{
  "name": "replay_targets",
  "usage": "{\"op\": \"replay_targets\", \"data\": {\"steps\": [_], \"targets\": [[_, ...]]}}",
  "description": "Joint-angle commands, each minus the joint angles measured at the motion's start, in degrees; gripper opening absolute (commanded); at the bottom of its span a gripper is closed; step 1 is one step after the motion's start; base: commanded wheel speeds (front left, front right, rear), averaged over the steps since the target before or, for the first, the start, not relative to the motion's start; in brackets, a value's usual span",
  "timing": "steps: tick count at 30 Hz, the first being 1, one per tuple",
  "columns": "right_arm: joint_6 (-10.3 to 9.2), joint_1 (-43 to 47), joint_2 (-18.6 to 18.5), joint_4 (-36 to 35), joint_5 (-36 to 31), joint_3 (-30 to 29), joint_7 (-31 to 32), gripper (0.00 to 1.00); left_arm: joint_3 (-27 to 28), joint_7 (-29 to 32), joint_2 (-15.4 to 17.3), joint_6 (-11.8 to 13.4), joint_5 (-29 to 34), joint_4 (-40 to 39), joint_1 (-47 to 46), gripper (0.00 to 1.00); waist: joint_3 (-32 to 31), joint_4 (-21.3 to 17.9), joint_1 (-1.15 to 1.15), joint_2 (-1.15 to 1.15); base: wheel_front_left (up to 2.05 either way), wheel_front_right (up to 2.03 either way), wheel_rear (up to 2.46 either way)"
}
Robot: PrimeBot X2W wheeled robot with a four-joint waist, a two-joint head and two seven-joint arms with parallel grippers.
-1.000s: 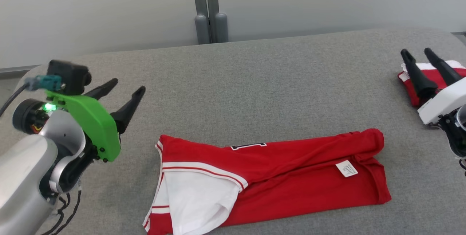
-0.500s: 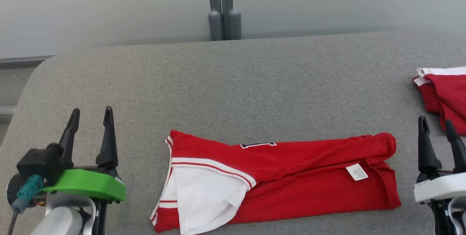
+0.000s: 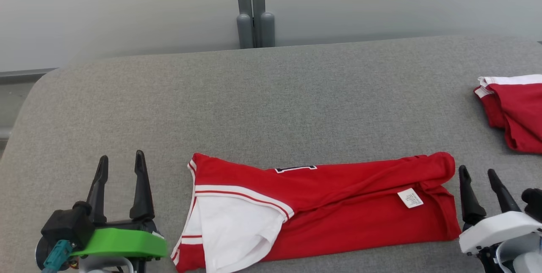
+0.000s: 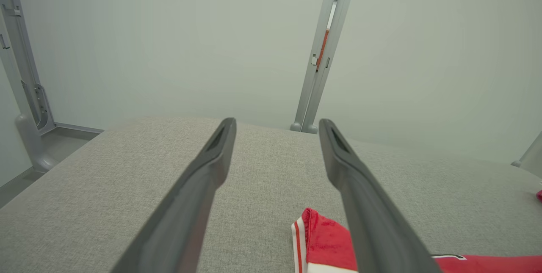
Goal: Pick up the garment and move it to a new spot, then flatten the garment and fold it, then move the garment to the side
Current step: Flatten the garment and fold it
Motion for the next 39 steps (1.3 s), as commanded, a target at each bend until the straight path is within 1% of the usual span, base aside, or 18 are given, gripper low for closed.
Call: {"op": "replay_targets", "data": {"steps": [1,5,12,16,21,25,26,27,28,29,35,39], "targets": [[0.04,-1.9,-0.5,1.8,0.1,1.2,1.3,1.00,0.5,-0.2,-0.7,-1.0,1.2,0.5,1.1,1.00,0.0,-0.3,0.00,0.00,0.00,0.00,0.00],[0.04,-6.3,-1.4,7.9,1.9,4.9,4.7,1.00,1.2,-0.2,-2.3,-3.0,2.5,2.2,0.4,1.00,0.3,-0.3,0.00,0.00,0.00,0.00,0.00],[0.04,-11.3,-3.5,17.2,5.5,10.3,8.5,1.00,1.7,-0.2,-5.0,-5.7,4.8,4.8,-1.4,1.00,1.4,1.7,0.00,0.00,0.00,0.00,0.00],[0.04,-12.5,-4.6,20.1,8.7,14.3,9.9,1.00,2.6,-0.2,-6.0,-6.7,5.2,5.9,-1.8,1.00,2.1,2.7,0.00,0.00,0.00,0.00,0.00],[0.04,-13.2,-4.6,22.9,12.3,18.3,9.3,1.00,3.5,-0.2,-7.1,-7.7,6.1,6.9,-2.2,1.00,2.7,3.7,0.00,0.00,0.00,0.00,0.00],[0.07,-12.9,-4.3,23.7,15.8,23.3,10.4,1.00,4.1,-0.2,-8.0,-8.5,6.9,7.7,-2.2,1.00,3.0,4.3,0.00,0.00,0.00,0.00,0.00],[0.14,-12.6,-4.4,23.5,16.7,24.7,10.7,0.91,4.3,-0.2,-8.2,-8.8,7.0,7.9,-2.3,1.00,3.0,4.4,0.00,0.00,0.00,0.00,0.00],[0.14,-12.6,-4.7,23.3,17.8,25.8,10.1,0.43,4.5,-0.2,-8.3,-8.8,7.3,8.1,-2.3,1.00,3.0,4.5,0.00,0.00,0.00,0.00,0.00],[0.14,-12.6,-4.9,23.1,18.7,26.3,9.5,0.12,4.6,-0.2,-8.4,-9.0,7.5,8.2,-2.3,1.00,3.1,4.6,0.00,0.00,0.00,0.00,0.00],[0.14,-12.7,-5.3,22.8,19.6,27.1,8.8,0.00,4.8,-0.2,-8.6,-9.2,7.6,8.2,-2.3,1.00,3.1,4.6,0.00,0.00,0.00,0.00,0.00],[0.04,-15.3,-8.6,21.9,23.0,28.2,1.9,0.00,5.8,-0.2,-9.5,-9.8,8.4,8.8,-1.9,1.00,2.5,4.2,0.00,0.00,0.00,0.00,0.00],[0.03,-16.7,-11.0,22.6,24.8,27.4,-0.5,0.00,6.3,-0.2,-9.8,-10.1,8.7,8.7,-1.7,1.00,2.1,3.6,0.00,0.00,0.00,0.00,0.00]]}}
